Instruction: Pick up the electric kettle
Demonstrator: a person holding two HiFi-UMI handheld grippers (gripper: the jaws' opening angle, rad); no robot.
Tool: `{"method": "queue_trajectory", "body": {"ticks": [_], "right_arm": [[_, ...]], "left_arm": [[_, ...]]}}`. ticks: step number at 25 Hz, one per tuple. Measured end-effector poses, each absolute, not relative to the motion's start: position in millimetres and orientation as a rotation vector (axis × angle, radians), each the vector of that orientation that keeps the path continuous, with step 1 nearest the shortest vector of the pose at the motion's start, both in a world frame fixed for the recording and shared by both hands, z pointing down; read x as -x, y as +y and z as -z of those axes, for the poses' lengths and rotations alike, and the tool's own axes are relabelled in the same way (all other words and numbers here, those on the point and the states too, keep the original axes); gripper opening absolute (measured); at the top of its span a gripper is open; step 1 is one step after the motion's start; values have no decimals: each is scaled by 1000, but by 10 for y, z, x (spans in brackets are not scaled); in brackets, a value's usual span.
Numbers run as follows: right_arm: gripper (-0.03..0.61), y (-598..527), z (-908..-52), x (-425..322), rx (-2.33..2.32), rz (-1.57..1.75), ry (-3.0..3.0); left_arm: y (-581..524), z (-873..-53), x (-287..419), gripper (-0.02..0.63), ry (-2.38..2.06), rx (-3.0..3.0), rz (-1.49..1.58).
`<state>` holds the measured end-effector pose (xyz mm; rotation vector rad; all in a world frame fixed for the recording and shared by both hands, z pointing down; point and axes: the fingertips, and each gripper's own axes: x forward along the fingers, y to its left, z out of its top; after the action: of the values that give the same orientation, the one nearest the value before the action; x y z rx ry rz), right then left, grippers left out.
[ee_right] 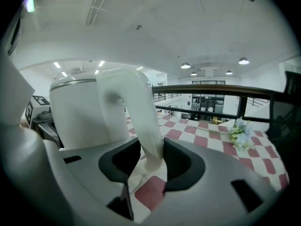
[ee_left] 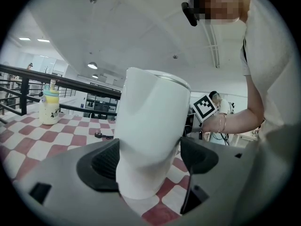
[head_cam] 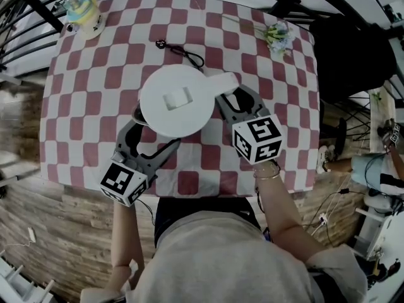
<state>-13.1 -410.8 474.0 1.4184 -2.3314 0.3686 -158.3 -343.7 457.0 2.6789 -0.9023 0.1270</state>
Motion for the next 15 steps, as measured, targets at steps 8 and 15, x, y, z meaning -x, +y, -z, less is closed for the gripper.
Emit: {"method": "queue_trajectory", "body": {"ticks": [8,15], "right_arm": [[155,-4057,-4718,124,-1378,-341,-2308],[158,-4012,-4555,159,-1382,-292,-2333]], "left_arm": [[-3404,-4575,1574,403,-875,-2709,-173],[-3336,-4468,1598,403,-898,-2706,-174]]}}
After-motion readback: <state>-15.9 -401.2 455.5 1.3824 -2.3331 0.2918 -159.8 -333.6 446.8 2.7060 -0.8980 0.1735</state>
